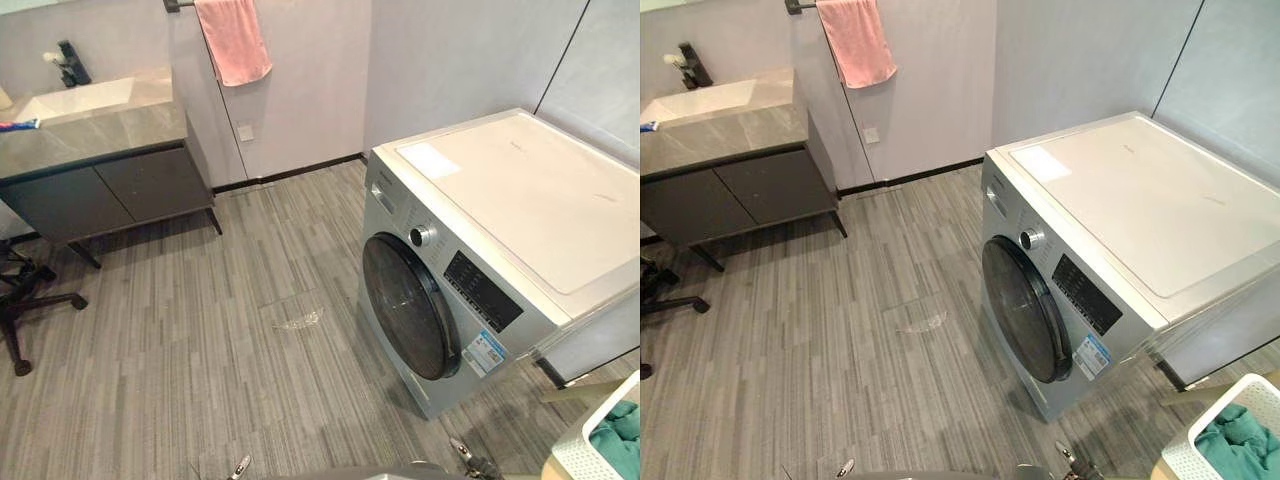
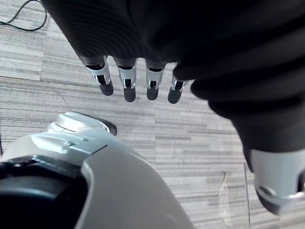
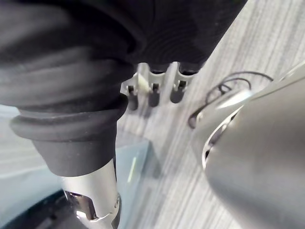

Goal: Pick up the laundry basket with both hands and put the clothes into the washing machine.

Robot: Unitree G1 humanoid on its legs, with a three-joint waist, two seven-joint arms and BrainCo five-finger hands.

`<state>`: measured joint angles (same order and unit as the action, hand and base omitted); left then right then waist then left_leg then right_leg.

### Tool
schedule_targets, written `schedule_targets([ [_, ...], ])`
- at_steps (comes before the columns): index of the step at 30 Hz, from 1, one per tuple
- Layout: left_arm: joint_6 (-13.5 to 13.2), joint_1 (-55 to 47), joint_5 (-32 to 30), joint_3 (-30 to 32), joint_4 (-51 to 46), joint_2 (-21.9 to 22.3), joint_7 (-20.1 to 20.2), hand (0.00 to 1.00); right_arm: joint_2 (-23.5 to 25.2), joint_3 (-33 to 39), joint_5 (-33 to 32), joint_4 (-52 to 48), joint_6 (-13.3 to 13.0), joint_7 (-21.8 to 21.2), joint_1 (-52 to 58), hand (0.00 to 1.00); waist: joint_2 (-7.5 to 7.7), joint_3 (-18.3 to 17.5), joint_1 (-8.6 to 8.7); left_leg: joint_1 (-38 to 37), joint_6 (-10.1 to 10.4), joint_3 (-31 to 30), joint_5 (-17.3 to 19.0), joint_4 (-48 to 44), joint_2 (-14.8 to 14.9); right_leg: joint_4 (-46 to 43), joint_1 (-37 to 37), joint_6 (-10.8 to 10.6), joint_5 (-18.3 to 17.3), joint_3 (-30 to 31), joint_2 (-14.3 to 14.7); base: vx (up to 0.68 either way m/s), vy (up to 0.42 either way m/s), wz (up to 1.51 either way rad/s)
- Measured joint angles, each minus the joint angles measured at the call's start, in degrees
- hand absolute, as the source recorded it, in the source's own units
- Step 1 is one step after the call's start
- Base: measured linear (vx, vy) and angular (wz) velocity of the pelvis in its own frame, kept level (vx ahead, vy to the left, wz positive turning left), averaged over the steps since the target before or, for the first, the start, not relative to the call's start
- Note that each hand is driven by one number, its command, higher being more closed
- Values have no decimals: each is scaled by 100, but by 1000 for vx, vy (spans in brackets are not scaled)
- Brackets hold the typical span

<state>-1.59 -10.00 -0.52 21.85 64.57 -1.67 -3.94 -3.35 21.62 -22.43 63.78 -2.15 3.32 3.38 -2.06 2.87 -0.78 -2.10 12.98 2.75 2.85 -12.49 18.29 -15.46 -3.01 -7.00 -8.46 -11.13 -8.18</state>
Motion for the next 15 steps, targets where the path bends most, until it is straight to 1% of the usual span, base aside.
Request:
schedule_targets([
  [1, 6, -7, 14, -75, -34, -66, -9, 0, 50, -240, 63, -4, -3, -38, -66, 0, 37, 26, 1, 302, -9, -111, -110, -418, 5, 346, 122, 31, 178, -33, 41, 44, -75, 0],
  [2, 7, -6, 20, -135, -59, -89, -18, 0, 69, -326, 94, -16, -7, -49, -92, 0, 55, 37, 1, 438, -58, -132, -153, -625, 18, 494, 199, 45, 270, -57, 70, 48, -82, 6],
  [3, 6, 1, 41, -222, -125, -98, -29, 0, 68, -500, 188, -73, -4, -54, -132, 0, 68, 73, -12, 640, -43, -112, -224, -1016, 93, 769, 377, 77, 416, -121, 147, 32, -75, 13],
  [4, 6, 0, 65, -297, -130, -111, -43, 0, 66, -644, 278, -272, -7, -52, -130, 0, 31, 123, -10, 764, -108, -22, -343, -1279, 146, 934, 523, 86, 490, -168, 176, 20, -56, 13],
  [5, 7, 2, 88, -359, -130, -120, -52, 0, 59, -724, 288, -407, -7, -46, -134, 0, 36, 165, -15, 768, -105, 96, -429, -1349, 171, 985, 589, 94, 514, -170, 176, -5, -76, 9],
  [6, 7, 4, 92, -420, -134, -135, -57, 0, 48, -875, 341, -712, -25, -42, -153, 0, 28, 226, -20, 772, -129, 290, -613, -1369, 186, 1077, 700, 138, 565, -165, 170, -15, -100, -3],
  [7, 7, 4, 85, -456, -135, -143, -58, 0, 17, -1052, 484, -1003, -55, -37, -203, 0, 52, 206, -20, 756, -86, 370, -769, -1318, 176, 1159, 710, 162, 618, -135, 167, -17, -123, -8],
  [8, 7, 0, 85, -499, -148, -148, -63, 0, -29, -1182, 540, -1215, -92, -34, -251, 0, 25, 232, -26, 762, -62, 393, -804, -1264, 162, 1211, 687, 195, 672, -113, 174, -24, -100, -12],
  [9, 11, -3, 73, -522, -146, -103, -66, 0, -57, -1283, 630, -1435, -132, -30, -306, 0, -34, 269, -19, 749, 90, 384, -604, -1178, 57, 1290, 653, 200, 741, -75, 151, -22, -46, -13],
  [10, 11, -4, 64, -537, -148, -66, -69, 0, -113, -1314, 685, -1600, -140, -26, -336, 0, -106, 295, -20, 724, 68, 381, -430, -1115, -78, 1323, 625, 210, 793, -44, 111, -53, 26, -16],
  [11, 14, -12, -19, -552, -136, -17, -63, 0, -190, -1418, 739, -1982, -158, -28, -352, 0, -209, 309, -16, 604, -113, 552, -230, -737, -258, 1367, 517, 175, 881, 7, 108, -55, 64, -13],
  [13, 13, -5, -68, -547, -97, -16, -60, 0, -228, -1559, 781, -2409, -161, -41, -265, 0, -226, 314, -18, 383, -121, 558, -228, -191, -341, 1413, 432, 135, 952, 25, 105, -55, 66, -2],
  [14, 14, -5, -165, -545, -97, -19, -36, 0, -219, -1653, 909, -2853, -178, -59, -119, 0, -245, 304, -14, 256, -215, 628, -170, 195, -357, 1526, 395, 117, 1042, 14, 129, -58, 68, 3],
  [15, 14, -3, -255, -543, -97, -18, -20, 0, -215, -1731, 978, -3131, -205, -75, -31, 0, -299, 278, -15, 194, -290, 702, -96, 441, -354, 1616, 360, 91, 1128, 14, 158, -72, 73, 5],
])
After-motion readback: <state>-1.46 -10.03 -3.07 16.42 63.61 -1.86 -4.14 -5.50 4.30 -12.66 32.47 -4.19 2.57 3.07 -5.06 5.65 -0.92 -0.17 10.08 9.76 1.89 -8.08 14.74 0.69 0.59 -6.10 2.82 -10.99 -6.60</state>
